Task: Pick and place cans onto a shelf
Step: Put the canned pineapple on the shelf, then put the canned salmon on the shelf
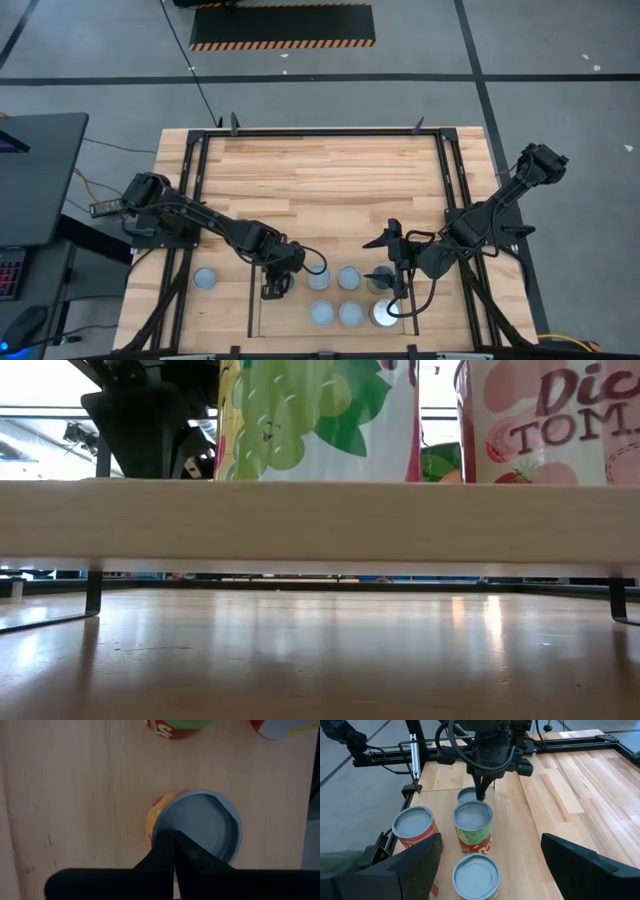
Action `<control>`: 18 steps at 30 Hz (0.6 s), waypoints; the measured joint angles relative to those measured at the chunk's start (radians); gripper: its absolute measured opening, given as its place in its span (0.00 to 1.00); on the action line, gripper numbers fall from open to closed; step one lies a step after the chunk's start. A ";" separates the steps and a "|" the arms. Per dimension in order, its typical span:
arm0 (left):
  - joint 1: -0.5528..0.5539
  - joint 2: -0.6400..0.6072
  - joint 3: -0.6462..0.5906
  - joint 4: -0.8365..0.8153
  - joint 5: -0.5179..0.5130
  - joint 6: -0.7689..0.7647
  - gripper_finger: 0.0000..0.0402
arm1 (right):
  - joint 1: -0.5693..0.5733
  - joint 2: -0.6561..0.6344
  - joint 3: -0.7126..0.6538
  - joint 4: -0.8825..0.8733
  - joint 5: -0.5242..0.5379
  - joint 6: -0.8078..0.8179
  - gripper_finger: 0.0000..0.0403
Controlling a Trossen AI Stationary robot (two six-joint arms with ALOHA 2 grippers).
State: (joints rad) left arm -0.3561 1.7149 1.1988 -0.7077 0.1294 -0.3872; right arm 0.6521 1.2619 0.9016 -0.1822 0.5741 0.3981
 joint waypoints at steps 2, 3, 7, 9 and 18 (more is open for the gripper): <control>0.000 0.000 0.000 0.009 -0.002 -0.019 0.01 | 0.000 0.000 0.000 0.000 -0.001 0.000 0.86; 0.000 0.000 0.000 0.012 -0.002 -0.020 0.02 | 0.000 0.000 0.000 0.000 -0.002 0.000 0.86; 0.001 -0.001 0.000 0.013 -0.002 -0.049 0.04 | 0.000 0.000 0.000 0.000 -0.015 0.000 0.86; 0.011 -0.007 0.003 0.008 -0.002 -0.093 0.04 | 0.001 0.000 0.000 0.000 -0.020 -0.005 0.86; 0.010 -0.100 0.244 -0.084 0.000 -0.165 0.04 | 0.008 0.000 0.000 0.018 -0.023 -0.035 0.86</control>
State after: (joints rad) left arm -0.3457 1.6150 1.4430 -0.7921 0.1298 -0.5522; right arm 0.6605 1.2619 0.9016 -0.1643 0.5514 0.3627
